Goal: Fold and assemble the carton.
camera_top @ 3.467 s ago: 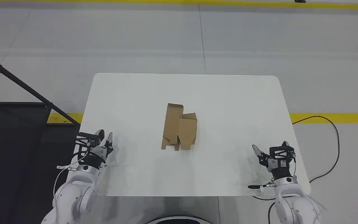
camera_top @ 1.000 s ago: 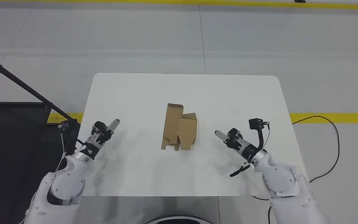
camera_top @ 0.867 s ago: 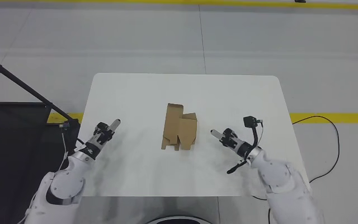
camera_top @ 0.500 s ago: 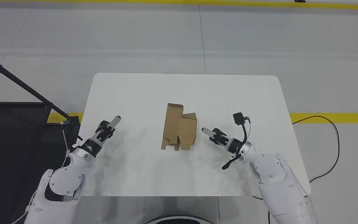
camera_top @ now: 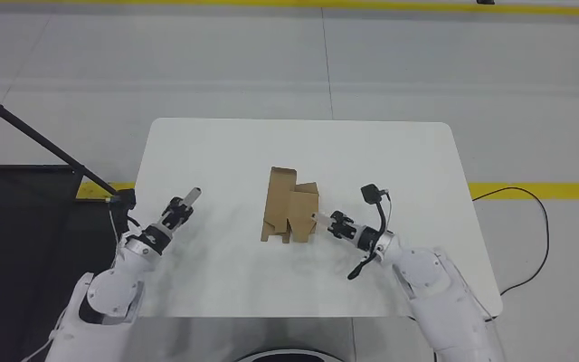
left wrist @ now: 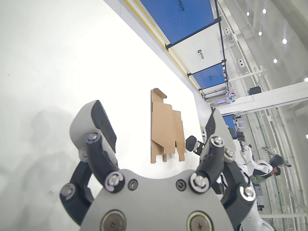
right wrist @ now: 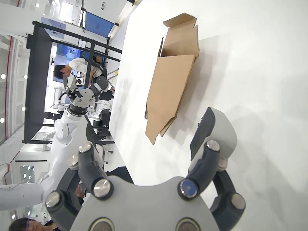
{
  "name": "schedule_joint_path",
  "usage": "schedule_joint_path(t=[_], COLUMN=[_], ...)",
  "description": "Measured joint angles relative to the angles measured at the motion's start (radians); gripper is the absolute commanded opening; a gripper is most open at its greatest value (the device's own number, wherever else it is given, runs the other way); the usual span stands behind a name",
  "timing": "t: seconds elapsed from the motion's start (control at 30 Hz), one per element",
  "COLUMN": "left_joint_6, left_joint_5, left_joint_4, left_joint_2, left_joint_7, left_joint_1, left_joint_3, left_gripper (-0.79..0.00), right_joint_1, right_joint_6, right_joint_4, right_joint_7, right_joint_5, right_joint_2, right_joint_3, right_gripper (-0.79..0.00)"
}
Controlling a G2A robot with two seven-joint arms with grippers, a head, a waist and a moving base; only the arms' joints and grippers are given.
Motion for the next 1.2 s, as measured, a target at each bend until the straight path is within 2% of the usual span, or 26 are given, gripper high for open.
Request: schedule_joint_path(t=[0.4, 0.77, 1.2], left_joint_6=[0.085, 0.091, 0.091], left_joint_5=[-0.217, -0.207, -0.207], left_joint_4=[0.021, 0.028, 0.028], left_joint_2=[-0.003, -0.002, -0.002], left_joint_7=[-0.048, -0.046, -0.046], left_joint_1=[-0.030, -0.033, -0.033], left_joint_3=[-0.019, -0.022, -0.022], left_gripper=[0.000, 0.000, 0.000], right_joint_1=[0.092, 0.102, 0.119], right_joint_6=[0.031, 0.012, 0.038], right_joint_4=[0.113, 0.114, 0.147], right_joint_7=[0.064, 0.066, 0.081], right_joint_5=[0.092, 0.109, 0.134], right_joint_2=[-0.017, -0.019, -0.021], right_joint_3=[-0.073, -0.089, -0.105], right_gripper=[0.000, 0.000, 0.000])
